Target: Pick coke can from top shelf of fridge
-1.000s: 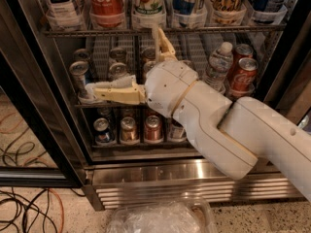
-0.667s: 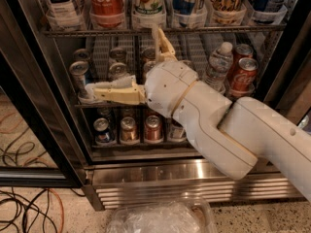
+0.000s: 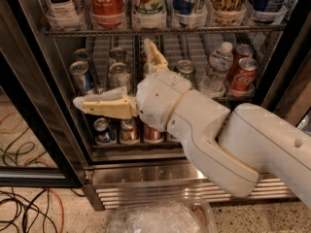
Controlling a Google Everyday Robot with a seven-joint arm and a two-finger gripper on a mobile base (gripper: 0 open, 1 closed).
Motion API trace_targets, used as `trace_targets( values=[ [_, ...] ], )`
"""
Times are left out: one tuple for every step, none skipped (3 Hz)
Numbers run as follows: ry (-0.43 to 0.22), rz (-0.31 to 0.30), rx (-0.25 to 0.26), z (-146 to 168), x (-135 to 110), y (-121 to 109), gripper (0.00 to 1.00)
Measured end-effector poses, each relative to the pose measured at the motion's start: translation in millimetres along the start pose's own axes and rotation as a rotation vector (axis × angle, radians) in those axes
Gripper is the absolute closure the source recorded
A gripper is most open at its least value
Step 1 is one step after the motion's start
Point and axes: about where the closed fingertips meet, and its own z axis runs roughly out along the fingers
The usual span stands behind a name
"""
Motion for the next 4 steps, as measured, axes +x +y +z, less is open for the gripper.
trace_targets(
  values=[
    [0.054, 0.103, 0.012, -3, -2, 14, 0.0],
    [0.059, 0.131, 0.008, -1, -6, 18, 0.0],
    [0.052, 0.103, 0.016, 2, -10, 17, 0.0],
    [0.032, 0.129, 0.038, 6, -15, 4, 0.0]
  ],
)
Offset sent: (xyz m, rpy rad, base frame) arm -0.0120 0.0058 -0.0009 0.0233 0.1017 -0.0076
